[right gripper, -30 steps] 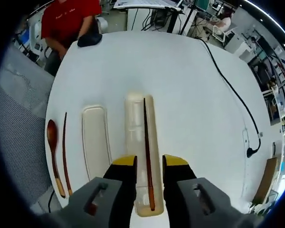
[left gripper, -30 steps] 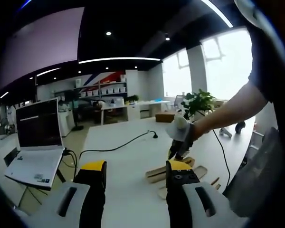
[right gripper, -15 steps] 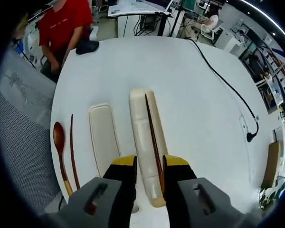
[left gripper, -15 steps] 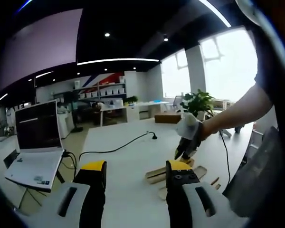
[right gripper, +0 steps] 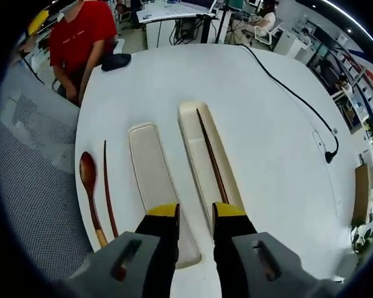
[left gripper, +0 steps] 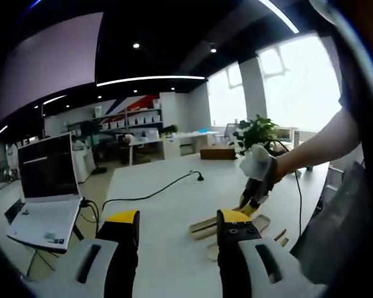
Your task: Arrange the utensils inside the cutlery case until each visible utensil rests in its matching compartment.
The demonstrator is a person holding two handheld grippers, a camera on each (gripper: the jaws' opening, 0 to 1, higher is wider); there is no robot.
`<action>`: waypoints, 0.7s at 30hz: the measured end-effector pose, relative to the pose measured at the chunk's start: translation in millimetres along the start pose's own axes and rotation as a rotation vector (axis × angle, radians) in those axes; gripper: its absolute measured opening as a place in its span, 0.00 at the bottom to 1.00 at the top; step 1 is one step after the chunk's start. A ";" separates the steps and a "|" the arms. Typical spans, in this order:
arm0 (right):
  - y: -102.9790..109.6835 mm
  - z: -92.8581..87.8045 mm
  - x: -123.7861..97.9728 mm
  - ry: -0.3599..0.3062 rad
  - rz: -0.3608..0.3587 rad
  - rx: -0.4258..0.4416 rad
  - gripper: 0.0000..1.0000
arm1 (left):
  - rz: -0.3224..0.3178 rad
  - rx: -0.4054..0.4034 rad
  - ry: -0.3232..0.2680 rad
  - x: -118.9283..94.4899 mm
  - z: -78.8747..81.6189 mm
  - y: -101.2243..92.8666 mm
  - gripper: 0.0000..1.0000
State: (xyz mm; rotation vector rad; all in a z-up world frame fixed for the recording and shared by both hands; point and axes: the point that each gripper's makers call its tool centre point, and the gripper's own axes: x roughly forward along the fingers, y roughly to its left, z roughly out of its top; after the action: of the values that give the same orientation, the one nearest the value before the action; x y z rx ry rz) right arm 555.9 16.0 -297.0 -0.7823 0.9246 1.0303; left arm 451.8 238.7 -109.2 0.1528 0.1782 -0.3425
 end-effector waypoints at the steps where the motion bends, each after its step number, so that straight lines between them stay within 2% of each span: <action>1: -1.3 -1.1 -0.9 -0.002 -0.002 0.005 0.18 | -0.002 0.003 0.002 0.2 -0.1 -0.6 0.51; 7: 1.2 -6.6 -7.3 -0.025 -0.012 0.039 0.18 | -0.003 0.024 0.007 0.1 -0.2 -2.9 0.51; 9: 3.3 -7.8 -9.5 -0.033 -0.013 0.047 0.19 | -0.011 0.020 -0.010 -0.2 3.1 -4.9 0.50; 12: 5.8 -10.5 -12.8 -0.032 -0.017 0.030 0.18 | -0.006 0.031 -0.007 -0.5 2.7 -4.6 0.50; 18: 8.9 -13.2 -21.4 -0.050 -0.024 0.053 0.19 | -0.004 0.045 -0.003 -0.1 3.1 -5.1 0.50; 21: 10.0 -11.8 -27.3 -0.080 -0.035 0.085 0.19 | -0.003 0.058 0.007 0.2 1.9 -6.0 0.50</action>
State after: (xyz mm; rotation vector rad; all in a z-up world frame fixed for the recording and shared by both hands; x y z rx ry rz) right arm 537.3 -0.8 -278.2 -0.6796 0.8775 0.9789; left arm 450.2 232.7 -108.1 0.2111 0.1754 -0.3502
